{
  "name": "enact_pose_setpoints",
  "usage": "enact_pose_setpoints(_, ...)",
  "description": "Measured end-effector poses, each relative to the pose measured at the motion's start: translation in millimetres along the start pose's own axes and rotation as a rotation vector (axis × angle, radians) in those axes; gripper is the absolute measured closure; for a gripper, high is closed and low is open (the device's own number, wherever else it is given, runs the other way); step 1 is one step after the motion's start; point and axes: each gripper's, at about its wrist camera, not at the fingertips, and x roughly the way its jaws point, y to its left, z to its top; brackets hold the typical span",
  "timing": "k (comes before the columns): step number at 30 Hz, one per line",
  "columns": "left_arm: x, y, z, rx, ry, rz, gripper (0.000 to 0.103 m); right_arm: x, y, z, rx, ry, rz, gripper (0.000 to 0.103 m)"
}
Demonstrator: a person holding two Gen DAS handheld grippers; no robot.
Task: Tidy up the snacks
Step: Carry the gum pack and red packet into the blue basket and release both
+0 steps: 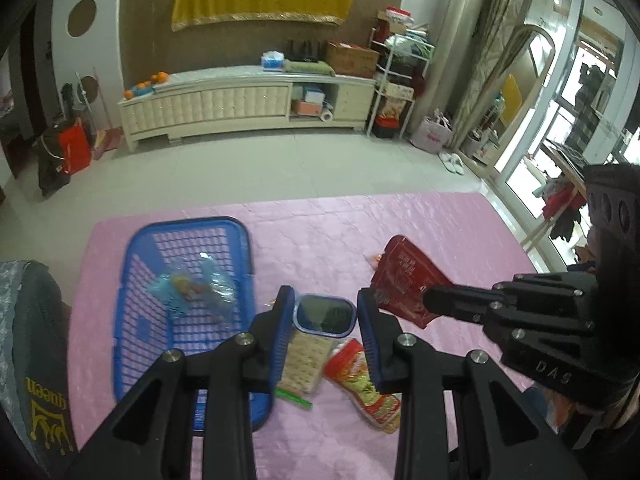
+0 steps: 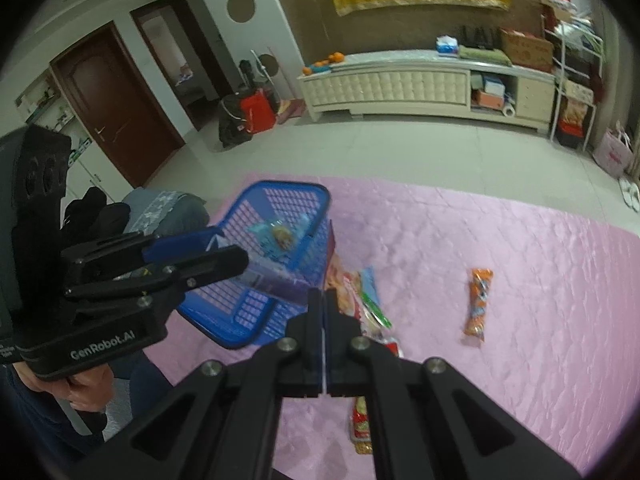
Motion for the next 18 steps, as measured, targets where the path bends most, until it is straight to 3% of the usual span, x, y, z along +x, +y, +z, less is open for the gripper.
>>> enact_pose_setpoints(10,-33.1,56.3,8.8,-0.054,-0.044,0.056,0.073,24.7,50.4,33.8,-0.081,-0.001,0.057,0.1)
enact_pose_setpoints(18,-16.5,103.3,5.5,-0.095,0.001,0.085,0.073,75.1,73.9,46.3,-0.101,0.059,0.097,0.1)
